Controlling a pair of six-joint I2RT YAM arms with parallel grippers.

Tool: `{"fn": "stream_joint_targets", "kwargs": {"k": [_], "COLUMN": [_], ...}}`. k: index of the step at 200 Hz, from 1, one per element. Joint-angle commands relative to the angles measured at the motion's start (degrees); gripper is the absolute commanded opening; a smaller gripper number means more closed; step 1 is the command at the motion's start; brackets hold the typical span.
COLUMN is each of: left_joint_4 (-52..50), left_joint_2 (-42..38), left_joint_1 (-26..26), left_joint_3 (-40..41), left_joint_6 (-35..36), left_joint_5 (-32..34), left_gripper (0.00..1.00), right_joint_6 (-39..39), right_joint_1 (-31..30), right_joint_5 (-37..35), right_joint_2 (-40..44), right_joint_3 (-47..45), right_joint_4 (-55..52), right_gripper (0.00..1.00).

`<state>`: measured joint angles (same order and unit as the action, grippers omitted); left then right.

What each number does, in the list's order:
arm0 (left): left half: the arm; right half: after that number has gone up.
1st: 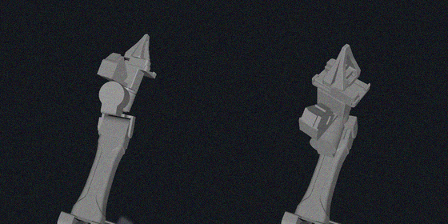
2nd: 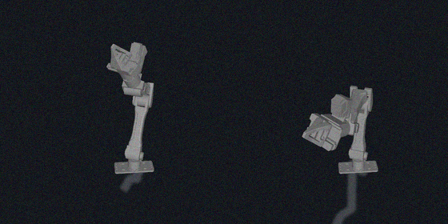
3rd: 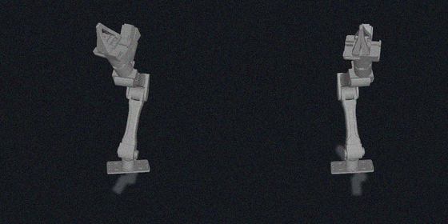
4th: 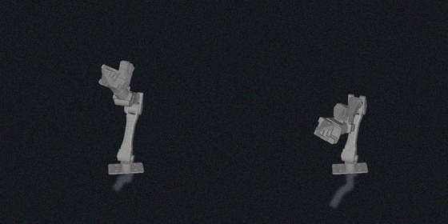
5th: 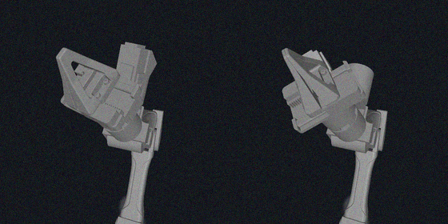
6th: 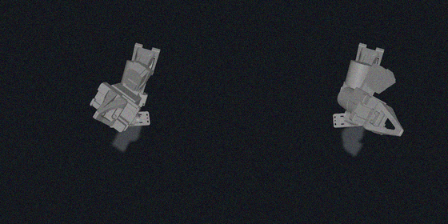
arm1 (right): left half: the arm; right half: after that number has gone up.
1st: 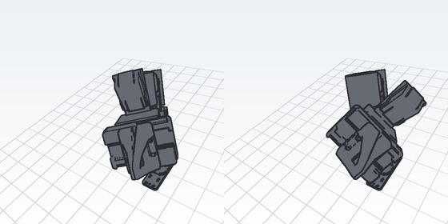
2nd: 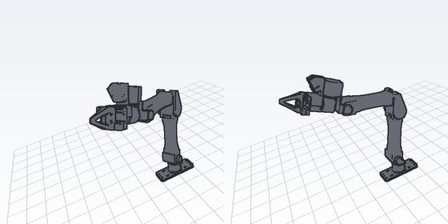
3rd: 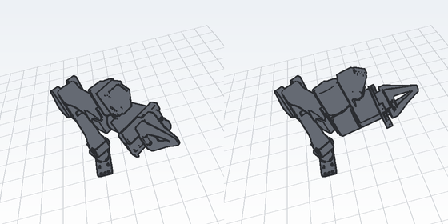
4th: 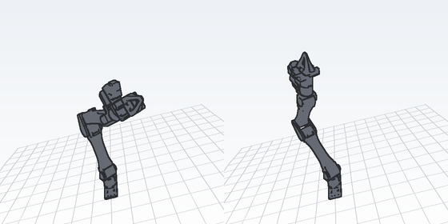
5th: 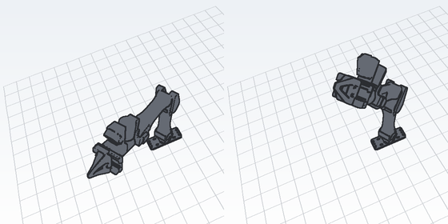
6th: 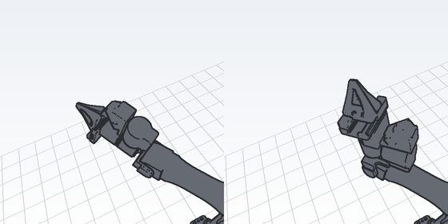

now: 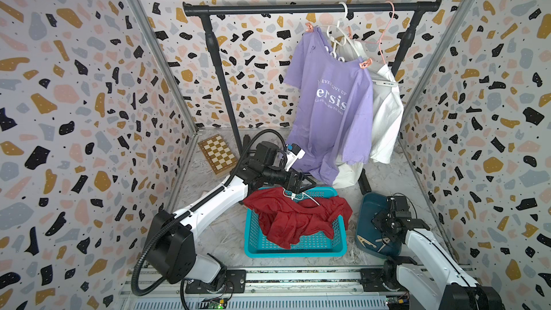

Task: Use clothespins to secure the t-shirt on both sides of the hanger
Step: Pick up the clothespin from the storage box.

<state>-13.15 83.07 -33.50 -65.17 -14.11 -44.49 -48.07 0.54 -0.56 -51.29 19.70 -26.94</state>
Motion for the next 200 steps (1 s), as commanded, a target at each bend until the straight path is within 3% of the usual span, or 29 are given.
{"fn": "stream_joint_targets", "kwargs": {"k": [1, 55, 118, 153, 200], "left_joint_4": [2.3, 2.3, 2.3, 7.2, 9.3], "left_joint_2": [0.3, 1.0, 2.1, 2.5, 2.0], "left_joint_1": [-0.2, -0.2, 0.4, 2.2, 3.7], "left_joint_3": [0.1, -0.2, -0.6, -0.1, 0.7], "left_joint_6": [0.6, 0.9, 1.4, -2.3, -2.0], "left_joint_5": [-1.0, -0.9, -2.9, -3.2, -3.4], "left_gripper": [1.00, 0.99, 0.99, 0.99, 0.99], "right_joint_6": [1.1, 0.0, 3.8, 5.3, 13.0], "right_joint_1": [-0.5, -8.6, -8.9, -8.9, -10.0], "right_joint_5": [1.8, 1.6, 0.5, 5.4, 12.5], "right_joint_2": [0.7, 2.2, 8.1, 11.9, 9.6], "right_joint_3": [-1.0, 0.6, 7.4, 11.0, 17.6], "right_joint_4": [-2.8, -3.8, -7.7, -8.7, -7.5], "right_gripper": [0.03, 0.00, 0.00, 0.00, 0.00]}}
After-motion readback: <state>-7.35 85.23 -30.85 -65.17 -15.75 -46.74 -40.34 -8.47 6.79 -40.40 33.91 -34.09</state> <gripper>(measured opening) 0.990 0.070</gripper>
